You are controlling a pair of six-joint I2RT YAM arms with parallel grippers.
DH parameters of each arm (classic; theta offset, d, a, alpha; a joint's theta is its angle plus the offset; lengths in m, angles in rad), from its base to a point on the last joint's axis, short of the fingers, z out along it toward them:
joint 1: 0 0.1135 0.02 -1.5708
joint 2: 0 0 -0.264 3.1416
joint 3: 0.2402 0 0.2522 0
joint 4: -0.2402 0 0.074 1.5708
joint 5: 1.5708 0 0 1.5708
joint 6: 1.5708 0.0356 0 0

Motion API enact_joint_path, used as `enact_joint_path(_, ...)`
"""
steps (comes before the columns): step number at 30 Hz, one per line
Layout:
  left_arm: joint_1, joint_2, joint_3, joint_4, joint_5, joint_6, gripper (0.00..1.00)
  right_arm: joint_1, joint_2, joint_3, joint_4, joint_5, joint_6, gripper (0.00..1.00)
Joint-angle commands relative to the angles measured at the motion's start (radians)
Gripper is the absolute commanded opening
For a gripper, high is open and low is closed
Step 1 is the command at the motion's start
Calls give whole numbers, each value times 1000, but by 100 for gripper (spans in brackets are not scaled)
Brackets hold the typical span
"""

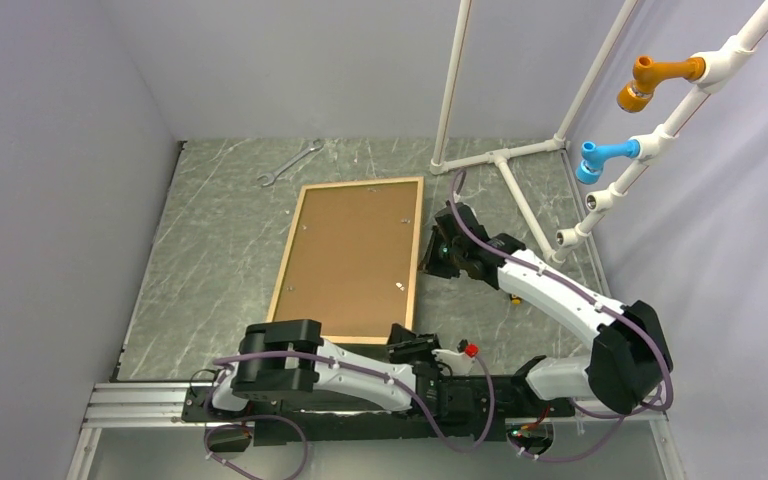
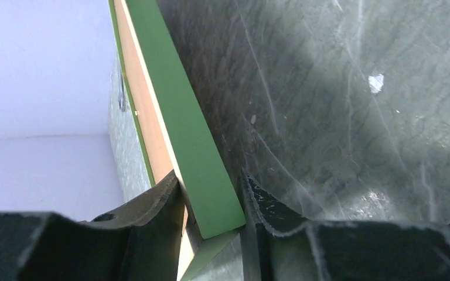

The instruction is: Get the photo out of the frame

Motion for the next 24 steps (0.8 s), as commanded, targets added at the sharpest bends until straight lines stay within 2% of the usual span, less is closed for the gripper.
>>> enact_joint_path(1,2,-83,31,-35,-67,-91,5,4,-41,88,18,-27,-107,25)
enact_joint_path(3,0,-120,24,-54,-72,-124,2,4,-78,117,-2,-2,-168,51)
enact_joint_path(5,-5,-166,9,-51,-74,-149,1,5,-134,140,-18,51,-224,69)
enact_joint_path(11,-18,-355,-66,106,-34,-96,0,-9,-247,208,-66,170,-316,98)
enact_joint_path(13,-21,-421,-107,186,-5,-65,0,-54,-237,216,-72,85,-325,100)
enact_joint_path(15,-23,-481,-146,255,30,-45,0,-136,-210,209,-45,-127,-314,100)
enact_joint_path(17,-23,-538,-166,279,60,-62,0,-189,-189,202,-27,-251,-273,100)
enact_joint_path(24,-11,-747,-254,456,194,-84,0,-199,-209,167,79,-334,-218,100)
